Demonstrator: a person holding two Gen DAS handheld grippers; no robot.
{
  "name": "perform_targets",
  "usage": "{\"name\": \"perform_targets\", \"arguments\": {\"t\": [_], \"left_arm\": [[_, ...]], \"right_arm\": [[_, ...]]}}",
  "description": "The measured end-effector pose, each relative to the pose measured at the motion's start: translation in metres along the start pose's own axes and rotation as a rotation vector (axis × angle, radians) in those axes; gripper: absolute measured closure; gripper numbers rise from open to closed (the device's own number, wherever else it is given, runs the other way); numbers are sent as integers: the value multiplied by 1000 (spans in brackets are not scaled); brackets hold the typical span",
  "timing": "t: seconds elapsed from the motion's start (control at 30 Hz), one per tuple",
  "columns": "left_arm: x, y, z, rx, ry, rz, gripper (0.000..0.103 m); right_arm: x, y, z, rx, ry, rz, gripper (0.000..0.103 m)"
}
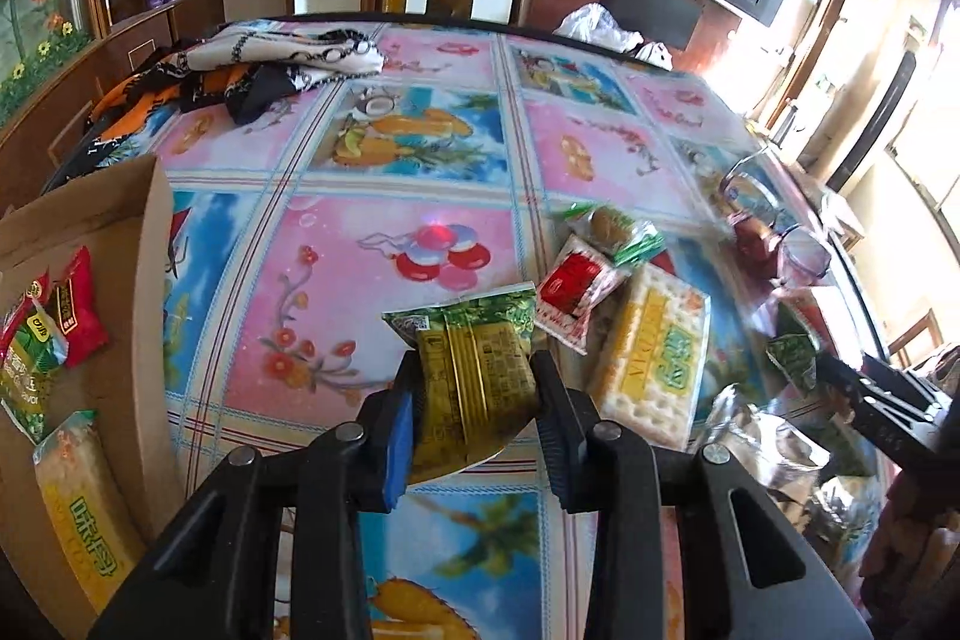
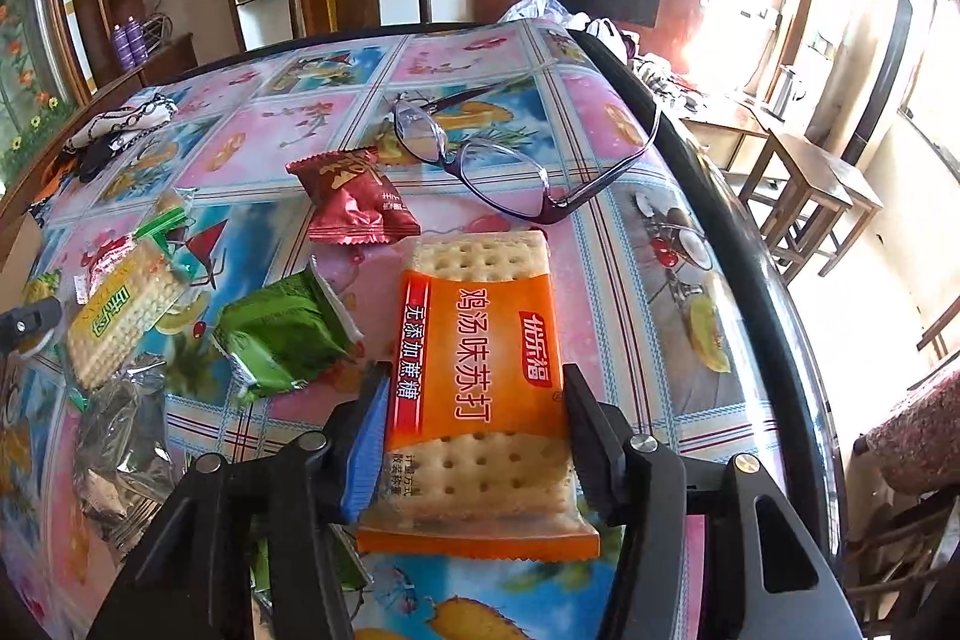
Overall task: Organize snacks
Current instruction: 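Lift the orange cracker pack and yellow-green pack above the table with both tools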
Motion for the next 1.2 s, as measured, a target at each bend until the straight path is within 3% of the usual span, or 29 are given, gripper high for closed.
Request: {"name": "perform_targets", "arguments": {"t": [0.23,0.43,0.77,1.2], "left_arm": [[5,-3,-13,31,28,5,69],[7,-2,-18,43,29,12,69],[11,-1,-22,54,32,31,69],[14,1,-24,53,38,41,69]], "right_arm": [[2,-12,-22,91,-36,54,46],[-11,-20,-39,149,-167,97,46],[-70,-17,-45,175,-333,-2,46],[-87,-11,-44,174,-361,-42,46]]}}
Point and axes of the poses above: each gripper's, at about its wrist camera, not at the fingertips, and z roughly the way its jaws point, x to its right, y to its underside, the point moved 7 cm from there along z, roughly the way its jaws point, and after that the axes turned 9 degrees about -y, right-handed, at the moved point
